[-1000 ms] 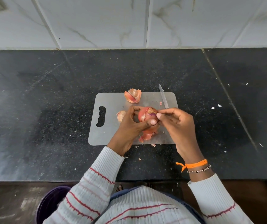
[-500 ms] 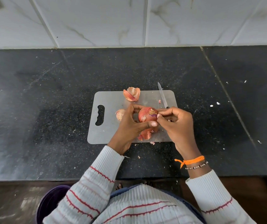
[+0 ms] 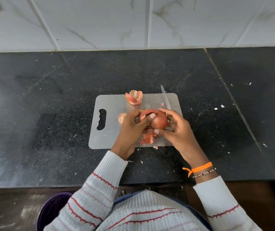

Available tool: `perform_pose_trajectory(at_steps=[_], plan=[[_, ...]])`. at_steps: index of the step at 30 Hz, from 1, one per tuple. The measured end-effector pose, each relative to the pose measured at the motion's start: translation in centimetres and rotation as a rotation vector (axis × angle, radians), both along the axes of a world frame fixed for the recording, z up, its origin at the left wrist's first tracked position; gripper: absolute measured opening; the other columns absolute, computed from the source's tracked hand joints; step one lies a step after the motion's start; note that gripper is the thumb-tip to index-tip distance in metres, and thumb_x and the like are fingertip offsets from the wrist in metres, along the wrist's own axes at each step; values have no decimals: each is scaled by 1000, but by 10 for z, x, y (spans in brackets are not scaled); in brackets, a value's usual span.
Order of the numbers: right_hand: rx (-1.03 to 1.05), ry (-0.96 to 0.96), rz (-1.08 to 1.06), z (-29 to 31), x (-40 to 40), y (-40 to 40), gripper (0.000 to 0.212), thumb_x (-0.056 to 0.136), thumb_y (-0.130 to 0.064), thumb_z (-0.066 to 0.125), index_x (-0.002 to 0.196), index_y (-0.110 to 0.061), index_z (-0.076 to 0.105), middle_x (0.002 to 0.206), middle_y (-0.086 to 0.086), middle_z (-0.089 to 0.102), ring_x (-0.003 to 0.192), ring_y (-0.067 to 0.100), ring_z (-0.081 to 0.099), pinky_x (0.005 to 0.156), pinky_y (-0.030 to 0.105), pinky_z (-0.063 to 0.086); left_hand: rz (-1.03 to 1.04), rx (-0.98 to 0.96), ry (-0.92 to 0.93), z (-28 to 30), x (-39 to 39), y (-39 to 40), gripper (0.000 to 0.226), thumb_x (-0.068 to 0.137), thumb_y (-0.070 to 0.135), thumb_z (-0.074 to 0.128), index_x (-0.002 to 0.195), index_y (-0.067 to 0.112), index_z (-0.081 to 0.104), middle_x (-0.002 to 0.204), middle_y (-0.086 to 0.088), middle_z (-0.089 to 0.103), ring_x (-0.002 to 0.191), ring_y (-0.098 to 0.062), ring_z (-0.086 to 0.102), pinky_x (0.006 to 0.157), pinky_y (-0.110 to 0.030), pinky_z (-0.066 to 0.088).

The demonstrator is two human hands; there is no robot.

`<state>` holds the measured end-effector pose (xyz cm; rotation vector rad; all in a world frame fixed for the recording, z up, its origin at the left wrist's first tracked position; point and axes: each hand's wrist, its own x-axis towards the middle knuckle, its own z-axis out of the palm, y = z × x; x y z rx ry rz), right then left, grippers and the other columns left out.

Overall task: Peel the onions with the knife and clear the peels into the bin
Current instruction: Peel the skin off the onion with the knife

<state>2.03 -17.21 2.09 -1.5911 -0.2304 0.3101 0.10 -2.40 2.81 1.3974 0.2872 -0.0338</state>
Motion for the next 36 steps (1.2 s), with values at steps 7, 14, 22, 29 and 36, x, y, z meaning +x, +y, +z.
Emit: perform_pose_trajectory(at_steps=[7,14,22,29,36], plan=[[127,19,-59,-8,0,-3,58,67,6,76,115,-22,60,122,7,60,108,19,63,85,25,52,121,22,69,-8,7,-2,18,93,-1,50,102,-2,65,59,5,62,50,-1,57,52,-16,50],[-123,-182,-201,-8,-2,-3,59,65,-1,82,116,-24,61,119,-5,52,109,6,54,87,24,51,-12,207,101,-8,6,-8,53,90,4,54,140,15,41,124,-3,59,110,-21,59,94,-40,51],[-219,-314,-249,-3,-5,-3,60,63,-7,85,116,-24,62,114,-9,46,108,4,52,88,37,53,-69,209,27,8,1,-15,35,89,31,61,122,24,60,123,2,60,109,-14,60,96,-39,49],[-62,-207,-183,5,-7,-7,41,81,4,65,117,-15,59,122,1,58,109,9,58,78,19,53,-68,114,-48,1,0,-12,41,79,8,72,116,21,61,115,-3,64,108,-24,62,89,-41,54],[-188,-309,-366,2,-4,-5,15,76,-17,76,88,-14,69,88,-6,69,84,4,65,73,15,51,-33,234,-95,2,-2,-10,48,70,14,81,109,33,61,114,5,64,102,-25,64,87,-46,54]])
